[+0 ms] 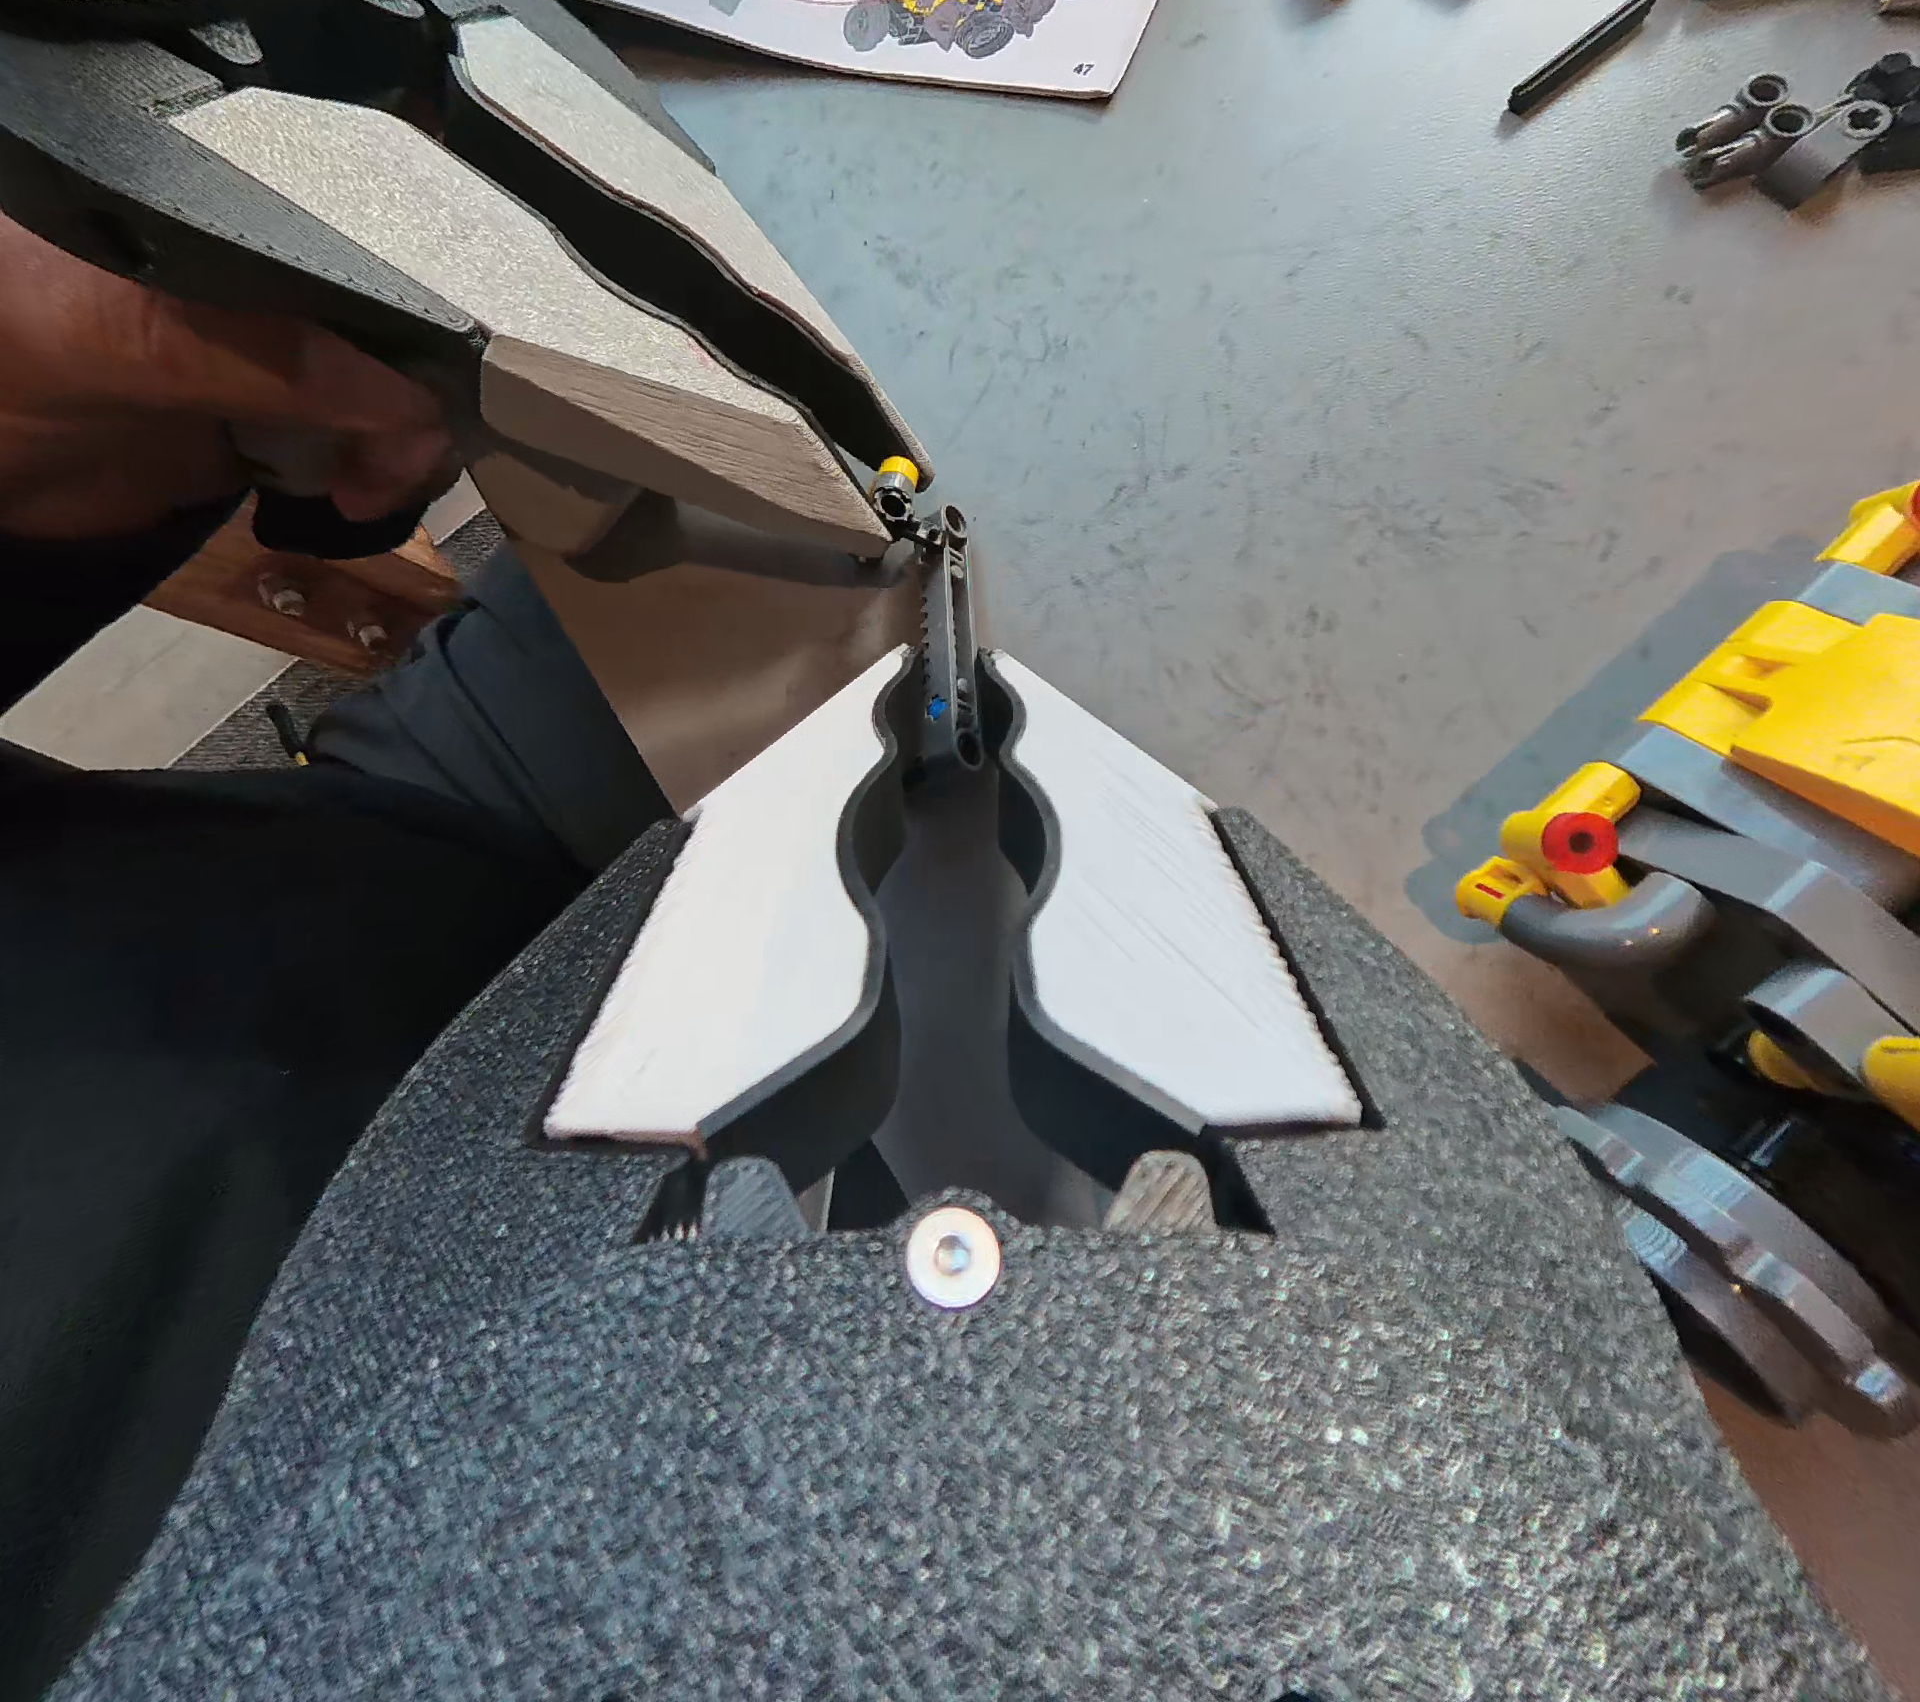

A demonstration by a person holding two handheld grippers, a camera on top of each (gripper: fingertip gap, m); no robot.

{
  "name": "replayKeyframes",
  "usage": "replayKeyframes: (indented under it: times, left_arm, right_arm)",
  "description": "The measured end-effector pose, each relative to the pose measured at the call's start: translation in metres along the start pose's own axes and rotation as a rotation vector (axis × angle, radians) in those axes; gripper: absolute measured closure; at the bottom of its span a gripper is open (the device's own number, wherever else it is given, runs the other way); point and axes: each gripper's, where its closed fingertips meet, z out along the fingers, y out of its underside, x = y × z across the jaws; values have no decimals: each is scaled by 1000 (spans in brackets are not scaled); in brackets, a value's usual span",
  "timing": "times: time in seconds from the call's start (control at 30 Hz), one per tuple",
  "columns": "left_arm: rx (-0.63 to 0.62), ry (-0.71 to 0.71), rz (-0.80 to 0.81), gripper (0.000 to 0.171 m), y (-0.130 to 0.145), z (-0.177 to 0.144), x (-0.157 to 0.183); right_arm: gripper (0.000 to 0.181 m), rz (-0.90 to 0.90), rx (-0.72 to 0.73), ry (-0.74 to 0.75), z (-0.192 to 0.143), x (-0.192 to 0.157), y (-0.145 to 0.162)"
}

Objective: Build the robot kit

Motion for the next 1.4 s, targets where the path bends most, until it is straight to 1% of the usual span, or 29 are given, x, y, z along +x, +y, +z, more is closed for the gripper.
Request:
replayKeyframes:
  times: [0.1, 0.4, 0.73, 0.97, 1.17, 1.4]
  left_arm:
    - [-2, 4, -18, 158, 2, -1, 0]
    - [12, -21, -13, 158, 1, -2, -2]
    - [21, -34, -5, 158, 0, -1, -2]
    - [17, -20, -20, 158, 0, -1, -2]
    - [8, -16, -14, 158, 0, 0, -2]
    - [-8, -8, -7, 158, 1, 1, -1]
  right_arm:
    - [171, -29, 3, 42, -1, 3, -1]
    - [171, -116, 13, 100, -1, 2, -2]
    - [171, -126, 55, 121, -4, 1, -9]
    - [171, -117, 54, 113, -2, 2, -6]
    - [168, -82, 41, 56, -1, -4, -2]
    - [167, -84, 46, 50, -6, -2, -5]
